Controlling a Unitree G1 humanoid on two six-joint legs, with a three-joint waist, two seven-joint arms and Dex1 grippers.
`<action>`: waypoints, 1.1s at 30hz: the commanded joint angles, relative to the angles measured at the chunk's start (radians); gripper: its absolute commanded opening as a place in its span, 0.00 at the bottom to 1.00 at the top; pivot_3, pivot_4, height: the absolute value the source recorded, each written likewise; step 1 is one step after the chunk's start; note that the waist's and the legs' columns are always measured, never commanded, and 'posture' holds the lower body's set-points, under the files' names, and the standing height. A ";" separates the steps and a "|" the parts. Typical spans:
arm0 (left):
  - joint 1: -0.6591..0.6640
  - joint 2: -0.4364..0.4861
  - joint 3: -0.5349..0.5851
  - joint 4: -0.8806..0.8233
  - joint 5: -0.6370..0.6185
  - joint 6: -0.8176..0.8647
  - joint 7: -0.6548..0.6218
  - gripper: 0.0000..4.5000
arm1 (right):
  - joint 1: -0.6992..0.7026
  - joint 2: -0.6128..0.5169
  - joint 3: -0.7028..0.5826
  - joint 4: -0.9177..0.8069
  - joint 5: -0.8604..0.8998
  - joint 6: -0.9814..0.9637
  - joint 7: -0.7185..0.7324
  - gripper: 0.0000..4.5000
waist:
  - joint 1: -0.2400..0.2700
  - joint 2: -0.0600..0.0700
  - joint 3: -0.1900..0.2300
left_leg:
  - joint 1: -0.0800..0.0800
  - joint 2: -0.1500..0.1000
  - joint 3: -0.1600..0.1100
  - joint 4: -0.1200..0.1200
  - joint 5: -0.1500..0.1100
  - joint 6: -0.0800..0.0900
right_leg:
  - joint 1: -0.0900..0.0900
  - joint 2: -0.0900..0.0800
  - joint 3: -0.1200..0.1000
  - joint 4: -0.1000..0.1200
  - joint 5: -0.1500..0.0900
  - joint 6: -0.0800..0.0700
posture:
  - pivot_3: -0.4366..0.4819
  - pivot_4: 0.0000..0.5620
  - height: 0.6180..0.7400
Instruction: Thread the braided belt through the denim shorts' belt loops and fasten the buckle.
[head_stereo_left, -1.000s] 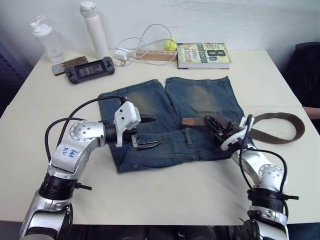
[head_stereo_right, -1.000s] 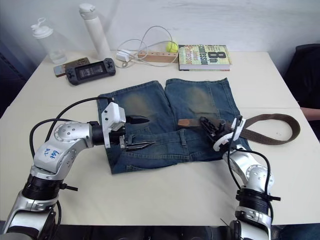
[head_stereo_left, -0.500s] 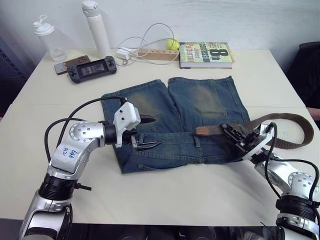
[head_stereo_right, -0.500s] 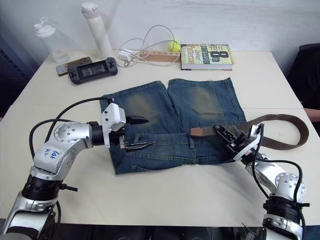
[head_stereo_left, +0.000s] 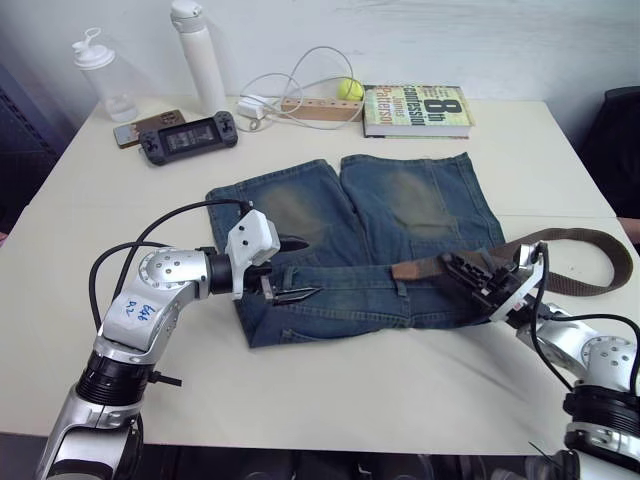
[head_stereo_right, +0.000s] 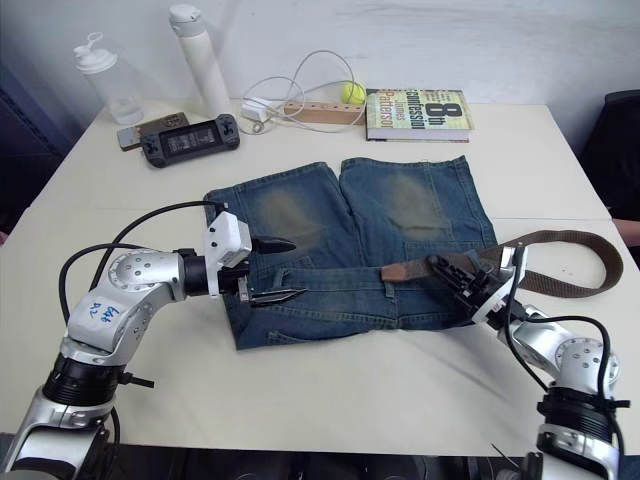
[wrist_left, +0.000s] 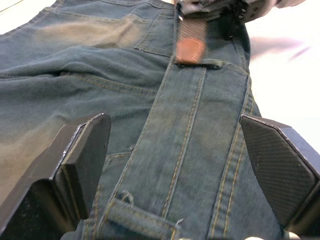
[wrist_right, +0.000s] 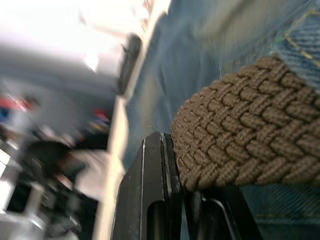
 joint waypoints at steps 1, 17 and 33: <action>0.002 0.003 0.002 -0.036 0.001 -0.009 0.003 1.00 | -0.022 -0.069 0.006 -0.058 -0.059 0.005 0.036 0.02 | 0.004 0.000 0.000 | 0.000 0.000 0.000 0.000 0.000 0.000 | 0.000 0.000 0.000 0.000 0.000 0.000 | 0.48 0.27 0.96; 0.017 -0.019 -0.014 -0.034 0.017 -0.023 0.020 1.00 | -0.032 0.107 -0.108 -0.061 0.220 0.086 -0.294 0.41 | 0.001 0.000 0.000 | 0.000 0.000 0.000 -0.001 0.000 -0.001 | 0.000 0.001 -0.001 0.000 0.000 0.000 | 0.48 0.27 0.96; 0.008 -0.025 -0.027 -0.015 0.029 -0.041 0.023 1.00 | 0.036 0.083 -0.136 -0.083 0.315 -0.051 -0.424 0.02 | 0.004 0.001 0.000 | 0.000 0.000 0.000 -0.002 0.000 -0.001 | 0.000 0.001 0.000 0.000 0.000 0.000 | 0.48 0.27 0.96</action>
